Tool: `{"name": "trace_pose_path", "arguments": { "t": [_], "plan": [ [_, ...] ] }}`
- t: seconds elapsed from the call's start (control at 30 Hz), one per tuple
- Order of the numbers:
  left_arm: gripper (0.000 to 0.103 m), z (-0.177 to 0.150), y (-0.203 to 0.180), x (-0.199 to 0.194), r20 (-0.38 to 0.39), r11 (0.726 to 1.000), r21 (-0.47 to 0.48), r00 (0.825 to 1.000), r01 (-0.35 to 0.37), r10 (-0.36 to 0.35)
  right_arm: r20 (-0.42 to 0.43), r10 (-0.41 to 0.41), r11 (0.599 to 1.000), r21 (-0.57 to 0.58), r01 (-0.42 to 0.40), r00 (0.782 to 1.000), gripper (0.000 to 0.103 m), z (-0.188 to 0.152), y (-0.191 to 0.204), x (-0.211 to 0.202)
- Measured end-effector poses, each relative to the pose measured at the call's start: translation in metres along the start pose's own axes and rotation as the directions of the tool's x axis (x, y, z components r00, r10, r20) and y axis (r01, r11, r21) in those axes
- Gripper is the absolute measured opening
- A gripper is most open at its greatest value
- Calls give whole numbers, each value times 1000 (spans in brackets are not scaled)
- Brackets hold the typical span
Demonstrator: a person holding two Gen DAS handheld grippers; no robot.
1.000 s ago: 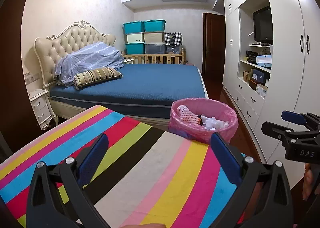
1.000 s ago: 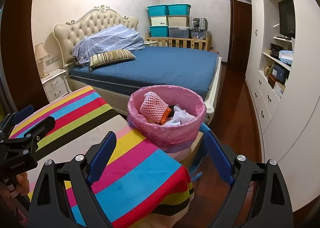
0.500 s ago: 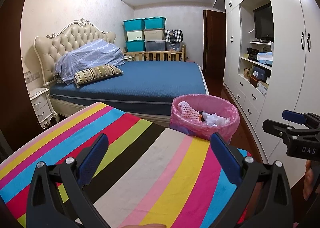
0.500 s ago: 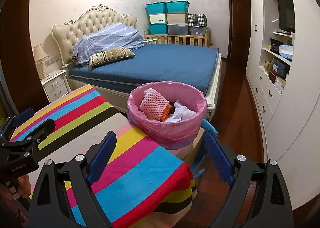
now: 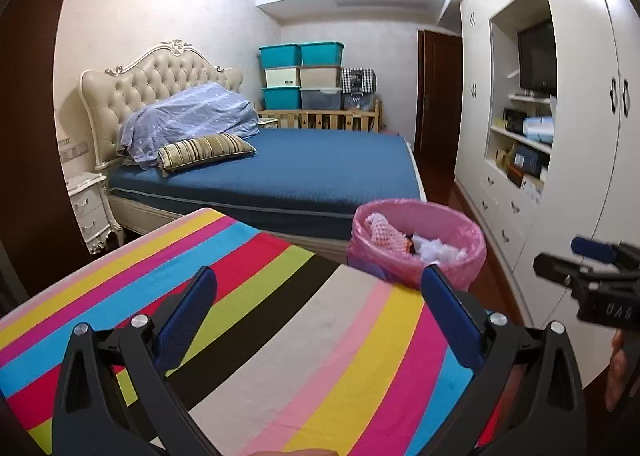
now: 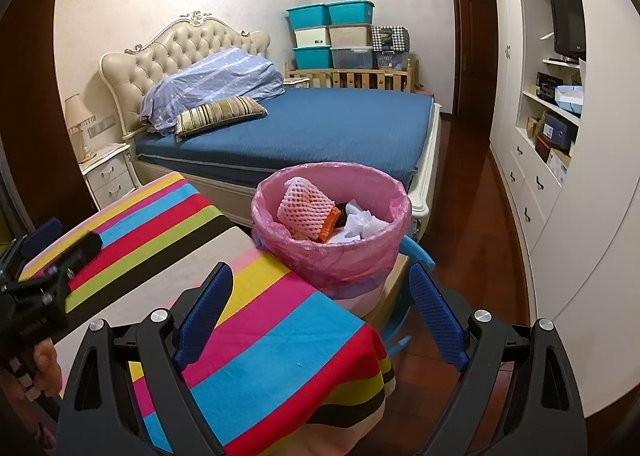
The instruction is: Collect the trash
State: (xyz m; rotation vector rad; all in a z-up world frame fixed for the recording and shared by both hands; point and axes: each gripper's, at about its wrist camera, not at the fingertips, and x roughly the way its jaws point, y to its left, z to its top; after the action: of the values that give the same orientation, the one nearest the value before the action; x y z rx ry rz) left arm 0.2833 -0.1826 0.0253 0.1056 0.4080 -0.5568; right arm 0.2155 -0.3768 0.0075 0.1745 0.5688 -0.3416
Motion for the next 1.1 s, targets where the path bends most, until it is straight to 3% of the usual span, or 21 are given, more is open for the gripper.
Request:
{"name": "trace_pose_path", "arguments": {
  "t": [0.53,1.1],
  "plan": [
    [99,4,5,-26,90,995,3,991,101,-100,31,-14,1000,1,14,999,85,-1,3,-21],
    [99,3,7,-33,80,995,2,991,103,-103,45,-12,1000,-9,12,999,85,-1,7,-30]
  ]
}}
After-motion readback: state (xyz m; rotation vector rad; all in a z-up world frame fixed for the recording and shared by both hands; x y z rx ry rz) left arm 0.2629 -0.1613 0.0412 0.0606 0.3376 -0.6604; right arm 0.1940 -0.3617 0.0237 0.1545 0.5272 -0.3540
